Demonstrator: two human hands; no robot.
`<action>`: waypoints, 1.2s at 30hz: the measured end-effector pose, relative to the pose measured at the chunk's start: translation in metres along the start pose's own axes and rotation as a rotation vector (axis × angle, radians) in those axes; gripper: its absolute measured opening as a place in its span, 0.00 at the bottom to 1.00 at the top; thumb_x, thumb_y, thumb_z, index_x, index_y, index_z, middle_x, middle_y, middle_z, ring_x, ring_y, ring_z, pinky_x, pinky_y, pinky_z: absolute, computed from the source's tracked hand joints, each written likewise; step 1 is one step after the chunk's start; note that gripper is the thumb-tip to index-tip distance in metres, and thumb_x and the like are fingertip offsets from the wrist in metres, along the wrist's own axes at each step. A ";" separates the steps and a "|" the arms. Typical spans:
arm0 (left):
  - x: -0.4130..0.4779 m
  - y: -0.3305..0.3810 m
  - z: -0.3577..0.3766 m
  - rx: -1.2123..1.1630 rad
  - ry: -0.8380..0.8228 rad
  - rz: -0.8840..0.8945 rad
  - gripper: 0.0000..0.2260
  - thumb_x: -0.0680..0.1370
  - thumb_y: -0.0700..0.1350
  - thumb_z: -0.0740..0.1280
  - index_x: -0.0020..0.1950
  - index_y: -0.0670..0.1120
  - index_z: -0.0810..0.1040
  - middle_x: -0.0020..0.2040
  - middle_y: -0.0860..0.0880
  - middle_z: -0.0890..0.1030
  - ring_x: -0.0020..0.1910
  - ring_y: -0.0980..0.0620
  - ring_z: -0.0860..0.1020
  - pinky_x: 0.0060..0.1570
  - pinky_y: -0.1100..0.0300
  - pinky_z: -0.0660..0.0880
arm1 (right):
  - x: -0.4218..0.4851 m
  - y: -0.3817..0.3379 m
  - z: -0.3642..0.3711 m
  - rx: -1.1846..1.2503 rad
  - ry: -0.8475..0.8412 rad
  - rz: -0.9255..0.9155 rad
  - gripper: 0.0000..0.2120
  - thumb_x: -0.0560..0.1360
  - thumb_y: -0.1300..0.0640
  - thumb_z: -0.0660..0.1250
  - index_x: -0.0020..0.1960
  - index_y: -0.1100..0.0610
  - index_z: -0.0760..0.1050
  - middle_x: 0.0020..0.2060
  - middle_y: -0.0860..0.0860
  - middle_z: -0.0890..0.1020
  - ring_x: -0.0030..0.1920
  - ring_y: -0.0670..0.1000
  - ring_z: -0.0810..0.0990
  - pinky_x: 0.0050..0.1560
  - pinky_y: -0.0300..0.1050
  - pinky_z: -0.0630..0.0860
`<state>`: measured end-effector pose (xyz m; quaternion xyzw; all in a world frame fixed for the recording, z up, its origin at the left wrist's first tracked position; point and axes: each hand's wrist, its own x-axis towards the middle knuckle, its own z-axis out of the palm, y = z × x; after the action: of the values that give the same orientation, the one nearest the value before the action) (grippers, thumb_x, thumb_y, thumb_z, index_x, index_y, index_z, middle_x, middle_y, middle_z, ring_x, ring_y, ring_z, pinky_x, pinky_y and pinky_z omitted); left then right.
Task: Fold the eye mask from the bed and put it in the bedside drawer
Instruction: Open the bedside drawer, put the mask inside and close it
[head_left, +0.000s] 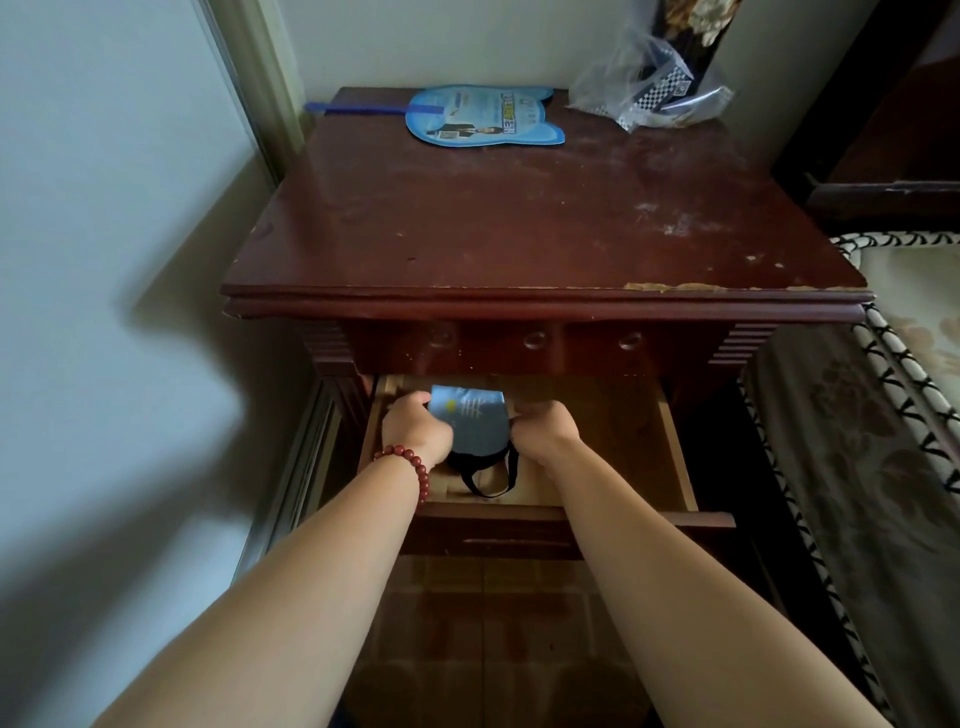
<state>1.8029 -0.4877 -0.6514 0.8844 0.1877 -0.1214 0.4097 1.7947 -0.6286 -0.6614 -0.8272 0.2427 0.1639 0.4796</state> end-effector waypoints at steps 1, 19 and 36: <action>0.001 -0.001 0.000 0.016 -0.013 -0.011 0.25 0.74 0.33 0.62 0.71 0.44 0.69 0.67 0.43 0.75 0.62 0.43 0.76 0.61 0.50 0.74 | 0.001 0.000 0.001 0.007 -0.014 -0.011 0.22 0.74 0.65 0.60 0.68 0.59 0.70 0.60 0.56 0.79 0.50 0.52 0.79 0.35 0.36 0.71; 0.004 -0.005 0.010 0.162 -0.140 0.028 0.24 0.76 0.36 0.63 0.72 0.46 0.67 0.67 0.44 0.73 0.60 0.46 0.76 0.49 0.61 0.74 | 0.000 0.004 0.007 -0.208 -0.149 -0.176 0.16 0.71 0.68 0.60 0.54 0.59 0.80 0.43 0.54 0.81 0.32 0.47 0.74 0.24 0.36 0.65; -0.018 -0.003 -0.022 0.025 -0.150 0.156 0.21 0.73 0.36 0.64 0.65 0.50 0.73 0.63 0.46 0.76 0.59 0.48 0.76 0.55 0.58 0.76 | -0.023 -0.010 -0.015 0.008 -0.028 -0.170 0.22 0.69 0.63 0.69 0.63 0.58 0.74 0.58 0.54 0.81 0.47 0.49 0.80 0.39 0.36 0.75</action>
<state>1.7864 -0.4732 -0.6328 0.8899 0.0855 -0.1572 0.4197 1.7819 -0.6322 -0.6357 -0.8405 0.1655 0.1332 0.4984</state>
